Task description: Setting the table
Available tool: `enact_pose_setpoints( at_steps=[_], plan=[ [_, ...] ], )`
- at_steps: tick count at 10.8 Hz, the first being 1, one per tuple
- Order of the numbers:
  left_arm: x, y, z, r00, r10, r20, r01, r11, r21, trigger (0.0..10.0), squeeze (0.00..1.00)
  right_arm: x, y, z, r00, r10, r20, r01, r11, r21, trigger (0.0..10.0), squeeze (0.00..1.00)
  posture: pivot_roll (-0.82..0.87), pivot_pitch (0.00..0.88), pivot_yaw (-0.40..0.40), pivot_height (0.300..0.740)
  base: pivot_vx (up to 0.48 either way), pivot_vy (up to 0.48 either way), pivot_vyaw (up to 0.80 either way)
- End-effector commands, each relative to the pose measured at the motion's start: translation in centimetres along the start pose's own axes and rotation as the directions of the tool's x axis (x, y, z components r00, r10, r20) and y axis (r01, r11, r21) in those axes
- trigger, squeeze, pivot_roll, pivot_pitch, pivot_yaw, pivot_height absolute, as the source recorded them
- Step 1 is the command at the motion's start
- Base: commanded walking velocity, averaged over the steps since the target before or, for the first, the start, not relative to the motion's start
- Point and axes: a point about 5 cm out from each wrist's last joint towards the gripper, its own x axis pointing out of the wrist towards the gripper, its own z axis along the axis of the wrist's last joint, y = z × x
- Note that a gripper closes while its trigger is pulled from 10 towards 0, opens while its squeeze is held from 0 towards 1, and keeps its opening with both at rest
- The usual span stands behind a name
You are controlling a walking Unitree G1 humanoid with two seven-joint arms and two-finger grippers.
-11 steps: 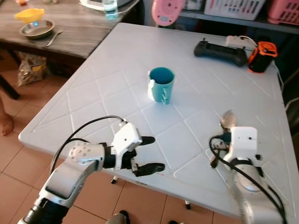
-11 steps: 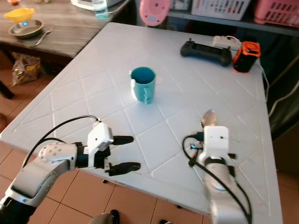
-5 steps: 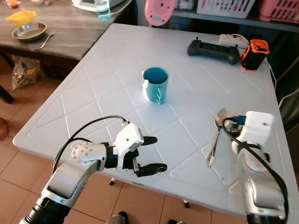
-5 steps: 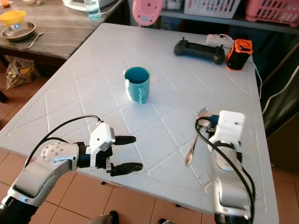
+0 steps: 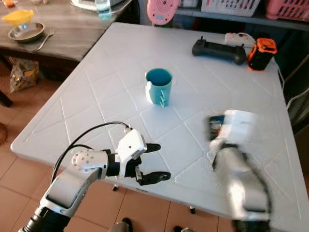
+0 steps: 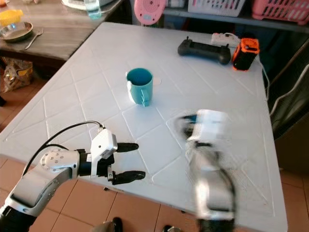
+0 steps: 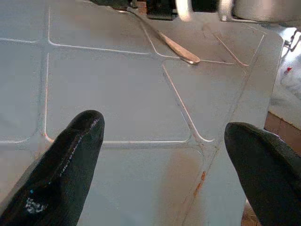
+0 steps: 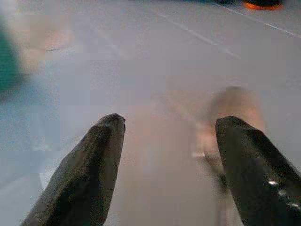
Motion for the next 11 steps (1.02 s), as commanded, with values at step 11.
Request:
enact_pose_setpoints(
  at_steps=[11],
  plan=[
    [0.5,0.1,0.3,0.999,-0.049,-0.018,0.049,0.998,0.026,10.0,0.00,-2.6,-2.1,-2.4,0.982,-0.142,-0.128,0.140,0.990,-0.030,10.0,1.00,0.17,0.194,0.037,0.740,0.000,0.000,0.00]
  ],
)
